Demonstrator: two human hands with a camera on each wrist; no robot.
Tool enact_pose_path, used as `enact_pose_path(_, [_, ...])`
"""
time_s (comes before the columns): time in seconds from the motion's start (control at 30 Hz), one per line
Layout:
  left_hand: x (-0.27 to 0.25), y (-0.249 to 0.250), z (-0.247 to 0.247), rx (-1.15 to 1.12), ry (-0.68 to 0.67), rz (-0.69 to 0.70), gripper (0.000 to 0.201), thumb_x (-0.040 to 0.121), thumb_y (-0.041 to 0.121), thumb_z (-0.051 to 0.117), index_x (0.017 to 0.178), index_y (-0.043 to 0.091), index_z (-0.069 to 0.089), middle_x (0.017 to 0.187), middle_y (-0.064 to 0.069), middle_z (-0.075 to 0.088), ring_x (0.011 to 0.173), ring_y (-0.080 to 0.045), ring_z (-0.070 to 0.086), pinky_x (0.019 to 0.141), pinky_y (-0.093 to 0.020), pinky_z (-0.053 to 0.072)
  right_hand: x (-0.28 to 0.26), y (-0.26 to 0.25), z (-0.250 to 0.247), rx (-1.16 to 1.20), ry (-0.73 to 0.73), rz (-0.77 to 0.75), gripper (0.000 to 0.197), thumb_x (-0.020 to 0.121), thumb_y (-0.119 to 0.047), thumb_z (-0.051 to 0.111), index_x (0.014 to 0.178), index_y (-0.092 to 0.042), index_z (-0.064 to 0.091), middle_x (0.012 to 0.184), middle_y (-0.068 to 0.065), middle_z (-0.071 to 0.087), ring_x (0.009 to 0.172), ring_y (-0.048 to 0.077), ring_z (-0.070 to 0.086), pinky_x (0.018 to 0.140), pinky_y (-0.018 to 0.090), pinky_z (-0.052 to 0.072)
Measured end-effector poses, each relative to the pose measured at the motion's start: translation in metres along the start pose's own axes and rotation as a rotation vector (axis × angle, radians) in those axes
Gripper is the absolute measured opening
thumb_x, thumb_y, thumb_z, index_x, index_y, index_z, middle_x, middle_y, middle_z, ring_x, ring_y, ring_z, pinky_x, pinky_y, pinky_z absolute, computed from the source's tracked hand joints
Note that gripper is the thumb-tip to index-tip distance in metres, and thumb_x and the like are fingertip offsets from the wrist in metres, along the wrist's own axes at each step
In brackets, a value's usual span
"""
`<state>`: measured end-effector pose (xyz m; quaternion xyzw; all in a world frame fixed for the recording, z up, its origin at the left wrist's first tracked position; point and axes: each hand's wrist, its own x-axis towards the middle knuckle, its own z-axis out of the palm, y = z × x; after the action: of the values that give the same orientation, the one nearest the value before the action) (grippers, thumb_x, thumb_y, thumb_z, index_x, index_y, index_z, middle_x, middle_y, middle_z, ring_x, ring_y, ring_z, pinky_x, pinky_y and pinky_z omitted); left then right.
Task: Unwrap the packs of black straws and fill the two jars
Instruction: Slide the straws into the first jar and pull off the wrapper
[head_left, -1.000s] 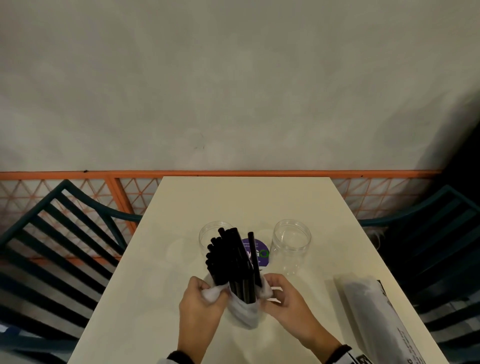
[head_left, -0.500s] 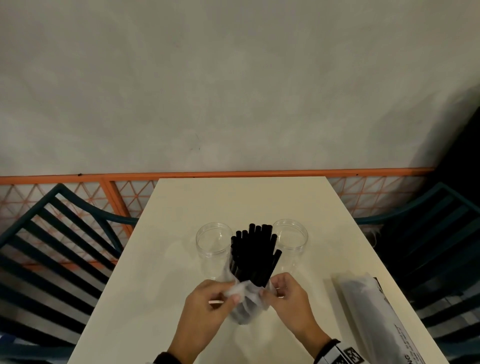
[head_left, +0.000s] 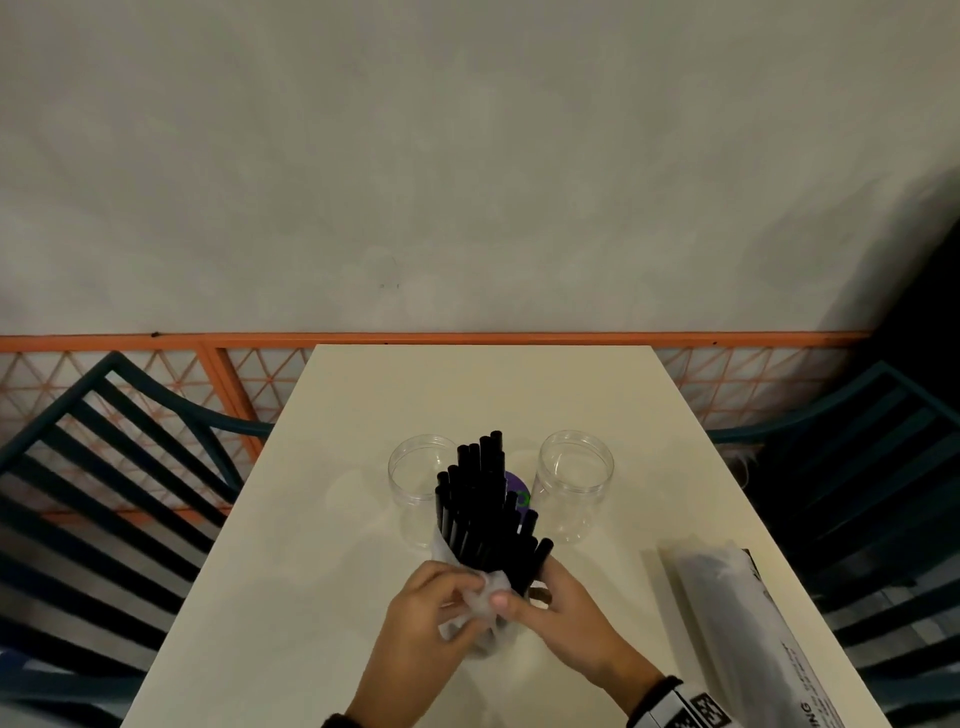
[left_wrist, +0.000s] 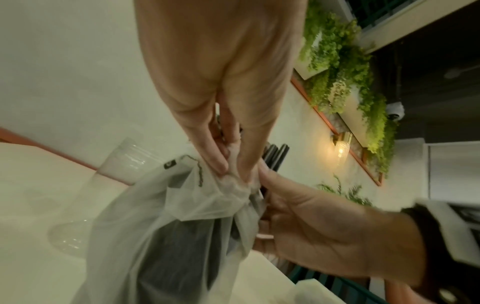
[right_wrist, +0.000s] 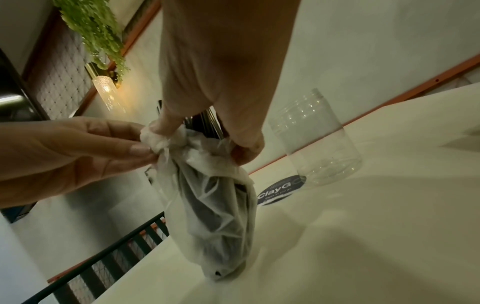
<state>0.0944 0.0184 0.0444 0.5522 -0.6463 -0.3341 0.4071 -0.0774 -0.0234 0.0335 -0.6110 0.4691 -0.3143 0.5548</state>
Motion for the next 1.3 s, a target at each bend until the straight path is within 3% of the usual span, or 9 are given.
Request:
enact_pose_path(0.13, [-0.002, 0.004, -0.005, -0.084, -0.076, -0.013, 0.032, 0.07, 0.034, 0.058, 0.089, 0.06, 0.062, 0.098, 0.012, 0.058, 0.091, -0.003, 0.063, 0.078, -0.012, 0.051, -0.002, -0.001, 0.013, 0.094, -0.091, -0.019, 0.056, 0.081, -0.053, 0.056, 0.127, -0.041, 0.027, 0.139, -0.01, 0.033, 0.122, -0.017, 0.035, 0.093, 0.003, 0.035])
enact_pose_path(0.3, [-0.005, 0.001, -0.011, -0.192, -0.145, -0.109, 0.041, 0.072, 0.009, 0.05, 0.095, 0.037, 0.069, 0.103, 0.012, 0.064, 0.099, -0.006, 0.065, 0.079, -0.012, 0.048, 0.005, 0.008, 0.02, -0.047, -0.04, -0.063, 0.087, 0.055, -0.069, 0.071, 0.122, -0.046, 0.022, 0.131, 0.001, 0.028, 0.129, 0.01, 0.033, 0.112, 0.034, 0.034])
enact_pose_path(0.37, [-0.006, 0.003, -0.014, -0.216, -0.192, -0.144, 0.042, 0.071, 0.005, 0.044, 0.098, 0.026, 0.069, 0.103, 0.014, 0.067, 0.104, -0.006, 0.064, 0.081, -0.014, 0.049, 0.006, 0.007, 0.019, -0.046, -0.046, -0.038, 0.082, 0.058, -0.065, 0.073, 0.119, -0.05, 0.02, 0.129, 0.004, 0.028, 0.125, 0.009, 0.035, 0.109, 0.03, 0.037])
enact_pose_path(0.5, [-0.005, 0.018, -0.022, -0.07, -0.195, -0.064, 0.038, 0.074, 0.017, 0.05, 0.1, 0.043, 0.06, 0.095, 0.018, 0.066, 0.086, -0.005, 0.065, 0.074, -0.017, 0.049, 0.006, 0.003, 0.012, -0.045, -0.106, -0.052, 0.059, 0.088, -0.011, 0.058, 0.109, -0.05, 0.019, 0.118, -0.009, 0.03, 0.112, -0.011, 0.036, 0.087, 0.002, 0.038])
enact_pose_path(0.67, [0.011, 0.061, -0.036, 0.265, 0.355, 0.233, 0.053, 0.069, 0.048, 0.062, 0.119, 0.037, 0.05, 0.111, 0.019, 0.044, 0.109, 0.005, 0.043, 0.092, -0.007, 0.032, 0.007, -0.006, -0.003, -0.154, -0.076, -0.1, 0.057, 0.073, -0.038, 0.055, 0.122, -0.046, 0.026, 0.12, -0.013, 0.03, 0.118, -0.009, 0.033, 0.097, 0.011, 0.039])
enact_pose_path(0.87, [0.043, 0.058, -0.005, 0.382, 0.185, -0.023, 0.114, 0.056, 0.08, 0.054, 0.145, 0.028, 0.007, 0.152, 0.003, 0.018, 0.14, -0.01, 0.017, 0.113, -0.03, 0.026, 0.019, 0.004, 0.006, -0.105, -0.106, -0.065, 0.065, 0.082, -0.026, 0.053, 0.136, -0.024, 0.018, 0.13, -0.001, 0.026, 0.106, -0.031, 0.03, 0.087, -0.005, 0.032])
enact_pose_path(0.97, [0.052, 0.05, 0.014, 0.436, 0.255, -0.061, 0.101, 0.061, 0.076, 0.052, 0.142, 0.021, 0.025, 0.15, 0.0, 0.029, 0.138, -0.016, 0.027, 0.108, -0.031, 0.028, 0.025, 0.008, 0.008, -0.165, -0.117, -0.039, 0.068, 0.086, -0.008, 0.055, 0.131, -0.035, 0.011, 0.124, -0.01, 0.024, 0.107, -0.033, 0.021, 0.083, -0.011, 0.026])
enact_pose_path(1.13, [0.068, 0.048, 0.026, 0.625, 0.29, 0.032, 0.056, 0.075, 0.055, 0.048, 0.111, 0.014, 0.062, 0.124, -0.005, 0.062, 0.12, -0.027, 0.053, 0.098, -0.039, 0.043, 0.028, 0.015, 0.001, -0.2, -0.131, -0.01, 0.073, 0.082, 0.0, 0.057, 0.116, -0.045, 0.011, 0.115, -0.005, 0.025, 0.113, 0.005, 0.032, 0.082, -0.006, 0.032])
enact_pose_path(1.3, [0.07, 0.052, 0.029, 0.666, 0.193, 0.216, 0.043, 0.076, 0.045, 0.05, 0.115, 0.026, 0.058, 0.107, 0.008, 0.066, 0.103, -0.016, 0.059, 0.085, -0.032, 0.053, 0.024, 0.022, -0.008, -0.153, -0.11, -0.033, 0.082, 0.077, 0.003, 0.066, 0.107, -0.051, 0.013, 0.114, -0.014, 0.027, 0.114, 0.004, 0.032, 0.083, -0.005, 0.033])
